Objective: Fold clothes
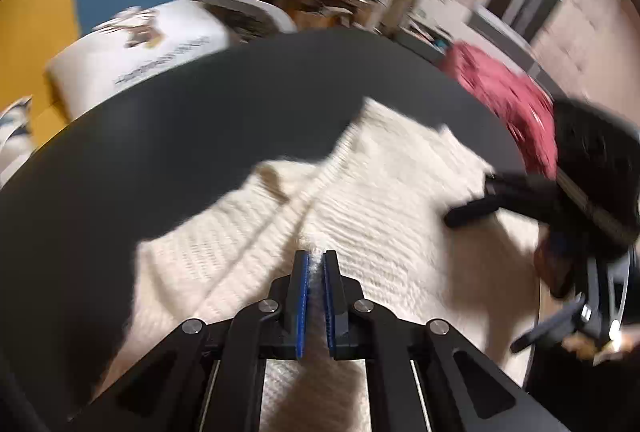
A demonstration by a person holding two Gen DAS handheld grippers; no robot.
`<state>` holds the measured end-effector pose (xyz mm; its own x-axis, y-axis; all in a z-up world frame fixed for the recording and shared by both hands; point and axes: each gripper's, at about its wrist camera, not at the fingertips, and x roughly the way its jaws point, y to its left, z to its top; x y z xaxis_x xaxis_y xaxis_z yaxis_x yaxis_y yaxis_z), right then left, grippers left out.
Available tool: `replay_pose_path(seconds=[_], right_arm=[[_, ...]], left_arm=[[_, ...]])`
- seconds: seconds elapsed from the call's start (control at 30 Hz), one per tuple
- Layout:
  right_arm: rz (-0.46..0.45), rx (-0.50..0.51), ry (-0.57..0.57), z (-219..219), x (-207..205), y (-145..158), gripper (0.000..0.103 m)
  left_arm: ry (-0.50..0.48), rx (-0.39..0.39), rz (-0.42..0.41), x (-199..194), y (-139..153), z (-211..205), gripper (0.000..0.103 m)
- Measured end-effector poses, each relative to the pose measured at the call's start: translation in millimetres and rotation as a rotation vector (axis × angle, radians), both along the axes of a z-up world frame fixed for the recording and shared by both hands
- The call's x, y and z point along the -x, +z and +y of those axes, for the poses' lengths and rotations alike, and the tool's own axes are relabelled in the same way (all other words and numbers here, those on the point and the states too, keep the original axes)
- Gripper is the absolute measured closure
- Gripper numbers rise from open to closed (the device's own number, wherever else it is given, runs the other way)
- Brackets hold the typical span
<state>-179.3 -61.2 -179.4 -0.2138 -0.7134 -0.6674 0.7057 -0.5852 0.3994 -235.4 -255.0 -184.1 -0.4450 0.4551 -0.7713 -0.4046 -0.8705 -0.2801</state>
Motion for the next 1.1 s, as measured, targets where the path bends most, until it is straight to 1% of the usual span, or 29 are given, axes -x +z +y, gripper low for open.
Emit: replay_pose_path(seconds=[0.07,0.17,0.23,0.3,0.37,0.4,0.47,0.5,0.57,0.6,0.67,0.7,0.73,0.77,0.83,0.87,0.93,0.97,1.1], right_arm=[[0.014,-0.026,-0.006,-3.4,1.0,0.5,0.0],[0.089,-0.068,-0.058,-7.9,8.6,11.3,0.0],[0.099,-0.045,-0.091,-7.2,19.6,19.5,0.0],[0.061,-0.046,-0.109,-7.8,31.6,15.9,0.0],[0.026,-0.102,-0.141,-9.9,40.9,-1.2,0.0],[0.02,-0.116,-0.143,-10.3,42.4,-9.0,0.0],[0.056,-0.131,-0.128,-11.0,38.3,-15.6,0.0],[0.061,-0.131,-0.117,-11.9,36.4,-13.0,0.0],[0.033,-0.055,-0.079,-10.0,36.3,-3.5,0.0],[0.02,-0.008,-0.05,-8.9,37.5,1.5,0.0],[0.018,-0.024,-0.038,-11.0,46.3,-1.1,0.0],[0.015,-0.037,-0.036,-12.1,51.1,-3.5,0.0],[-0.007,-0.119,-0.086,-13.9,62.0,-17.6,0.0],[0.0,-0.106,-0.098,-11.9,65.2,-23.1,0.0],[0.039,-0.068,-0.095,-7.8,56.5,-22.5,0.0],[0.057,-0.061,-0.093,-6.4,53.6,-23.7,0.0],[0.077,-0.041,-0.087,-3.4,49.0,-25.2,0.0],[0.078,-0.029,-0.083,-1.8,47.5,-25.6,0.0],[0.026,0.014,-0.087,8.9,53.9,-16.0,0.0]], left_arm=[[0.036,-0.02,0.041,-2.1,6.8,-5.7,0.097],[0.061,-0.034,0.093,-3.4,14.6,-5.5,0.098],[0.08,-0.012,0.099,1.0,11.9,-2.6,0.098],[0.106,0.008,0.065,6.6,-0.4,-1.5,0.098],[0.131,0.027,0.034,11.7,-11.9,-0.5,0.098],[0.136,0.03,0.037,10.5,-12.0,0.1,0.098],[0.146,0.023,0.051,7.2,-11.2,-0.8,0.098],[0.15,0.014,0.061,5.2,-10.3,-2.0,0.098],[0.172,0.0,0.067,2.9,-11.7,-6.0,0.098],[0.193,0.002,0.049,4.5,-15.9,-7.9,0.097],[0.223,0.035,0.011,9.4,-21.2,-6.1,0.097],[0.213,0.045,0.019,8.7,-18.9,-3.3,0.093],[0.2,0.059,0.031,6.9,-16.9,0.7,0.089],[0.185,0.077,0.041,3.8,-14.6,4.9,0.086],[0.156,0.109,0.061,-2.2,-9.7,12.7,0.079],[0.155,0.109,0.079,-4.1,-4.2,13.6,0.077],[0.147,0.108,0.111,-7.0,6.4,16.2,0.065],[0.119,0.106,0.109,-2.5,8.5,22.0,0.065],[0.004,0.1,0.102,15.5,16.7,45.3,0.064]])
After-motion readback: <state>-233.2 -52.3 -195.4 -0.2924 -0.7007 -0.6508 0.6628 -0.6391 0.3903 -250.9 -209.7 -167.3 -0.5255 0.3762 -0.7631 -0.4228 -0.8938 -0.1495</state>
